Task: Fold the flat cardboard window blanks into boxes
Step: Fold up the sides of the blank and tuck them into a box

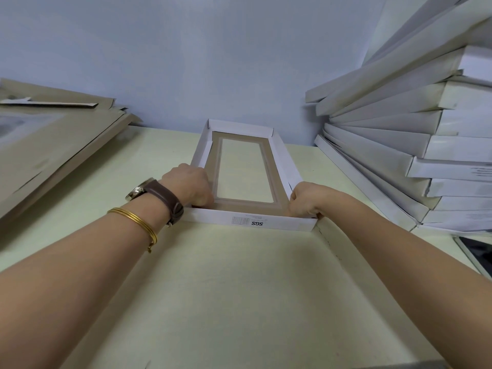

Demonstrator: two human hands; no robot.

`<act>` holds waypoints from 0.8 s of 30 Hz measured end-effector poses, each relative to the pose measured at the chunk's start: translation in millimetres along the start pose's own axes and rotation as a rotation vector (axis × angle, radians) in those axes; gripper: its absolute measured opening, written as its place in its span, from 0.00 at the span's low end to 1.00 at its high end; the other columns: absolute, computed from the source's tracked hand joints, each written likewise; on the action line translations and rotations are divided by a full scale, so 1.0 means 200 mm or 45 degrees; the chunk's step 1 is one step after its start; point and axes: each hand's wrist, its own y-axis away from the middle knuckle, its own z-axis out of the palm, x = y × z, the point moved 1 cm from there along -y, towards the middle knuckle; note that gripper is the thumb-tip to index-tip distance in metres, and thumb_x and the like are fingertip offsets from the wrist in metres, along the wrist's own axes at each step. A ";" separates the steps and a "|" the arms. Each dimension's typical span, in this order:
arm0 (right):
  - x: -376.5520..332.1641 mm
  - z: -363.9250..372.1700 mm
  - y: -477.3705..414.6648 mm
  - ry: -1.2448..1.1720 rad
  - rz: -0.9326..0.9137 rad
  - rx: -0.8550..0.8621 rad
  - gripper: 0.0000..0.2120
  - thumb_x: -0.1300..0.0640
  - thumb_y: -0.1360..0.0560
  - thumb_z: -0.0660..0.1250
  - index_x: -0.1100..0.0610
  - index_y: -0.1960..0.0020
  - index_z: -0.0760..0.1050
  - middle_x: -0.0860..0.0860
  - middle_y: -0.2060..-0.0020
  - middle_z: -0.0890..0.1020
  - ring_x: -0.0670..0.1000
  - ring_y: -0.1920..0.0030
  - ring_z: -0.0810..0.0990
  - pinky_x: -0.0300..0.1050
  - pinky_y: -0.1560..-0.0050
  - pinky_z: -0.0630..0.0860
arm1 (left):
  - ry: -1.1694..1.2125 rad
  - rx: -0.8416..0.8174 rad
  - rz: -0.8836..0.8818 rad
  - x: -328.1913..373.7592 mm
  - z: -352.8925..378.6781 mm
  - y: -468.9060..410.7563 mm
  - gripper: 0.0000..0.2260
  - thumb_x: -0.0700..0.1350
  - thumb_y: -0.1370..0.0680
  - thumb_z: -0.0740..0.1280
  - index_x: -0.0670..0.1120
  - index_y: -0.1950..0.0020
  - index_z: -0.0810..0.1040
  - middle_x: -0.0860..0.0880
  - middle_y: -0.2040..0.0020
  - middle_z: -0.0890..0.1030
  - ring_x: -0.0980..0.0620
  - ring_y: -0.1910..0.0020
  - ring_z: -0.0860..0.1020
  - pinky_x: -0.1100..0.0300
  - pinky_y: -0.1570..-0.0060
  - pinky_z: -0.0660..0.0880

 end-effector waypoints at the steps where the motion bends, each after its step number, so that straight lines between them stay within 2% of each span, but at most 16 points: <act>1: 0.00 0.00 0.00 0.000 0.000 0.001 0.07 0.60 0.27 0.65 0.58 0.60 0.66 0.55 0.64 0.70 0.56 0.64 0.68 0.44 0.61 0.70 | -0.003 0.007 0.002 0.00 0.00 0.00 0.07 0.44 0.31 0.67 0.47 0.54 0.76 0.46 0.53 0.70 0.45 0.59 0.73 0.58 0.62 0.70; 4: 0.00 0.00 0.01 -0.002 -0.003 0.006 0.10 0.61 0.27 0.64 0.57 0.63 0.64 0.54 0.66 0.68 0.56 0.64 0.67 0.43 0.61 0.69 | 0.006 -0.018 0.012 0.00 0.00 -0.01 0.06 0.43 0.32 0.67 0.48 0.56 0.75 0.46 0.51 0.70 0.44 0.57 0.73 0.57 0.62 0.70; 8: 0.00 0.00 0.01 -0.010 -0.006 0.008 0.09 0.61 0.27 0.65 0.58 0.62 0.65 0.54 0.67 0.68 0.55 0.67 0.67 0.42 0.63 0.69 | 0.025 -0.044 0.012 -0.01 -0.01 -0.01 0.06 0.44 0.31 0.67 0.48 0.56 0.75 0.45 0.50 0.69 0.44 0.56 0.73 0.58 0.64 0.69; 13: 0.00 0.00 0.01 -0.006 -0.002 0.008 0.12 0.61 0.27 0.63 0.56 0.65 0.62 0.54 0.69 0.66 0.54 0.69 0.65 0.41 0.67 0.66 | 0.066 -0.074 0.029 -0.01 -0.01 -0.02 0.06 0.45 0.29 0.66 0.46 0.53 0.77 0.44 0.46 0.72 0.42 0.55 0.75 0.57 0.59 0.73; 16: 0.00 0.00 0.02 0.004 -0.008 0.006 0.11 0.61 0.27 0.63 0.57 0.65 0.62 0.54 0.69 0.66 0.55 0.67 0.65 0.41 0.66 0.66 | 0.081 -0.086 0.033 -0.02 -0.02 -0.02 0.05 0.42 0.30 0.67 0.44 0.56 0.78 0.43 0.49 0.76 0.43 0.58 0.77 0.58 0.62 0.74; 21: -0.01 0.00 0.02 -0.003 -0.011 0.009 0.05 0.59 0.27 0.66 0.58 0.57 0.70 0.55 0.62 0.72 0.56 0.64 0.70 0.42 0.62 0.70 | 0.084 -0.108 0.022 -0.02 -0.03 -0.03 0.06 0.40 0.32 0.68 0.42 0.58 0.80 0.43 0.57 0.80 0.45 0.65 0.76 0.60 0.65 0.76; 24: 0.00 0.00 0.02 -0.003 -0.010 0.012 0.09 0.60 0.27 0.65 0.57 0.62 0.65 0.54 0.66 0.68 0.54 0.68 0.67 0.40 0.67 0.67 | 0.083 -0.106 0.034 -0.04 -0.02 -0.03 0.06 0.41 0.33 0.68 0.42 0.59 0.81 0.44 0.58 0.81 0.45 0.65 0.78 0.61 0.65 0.76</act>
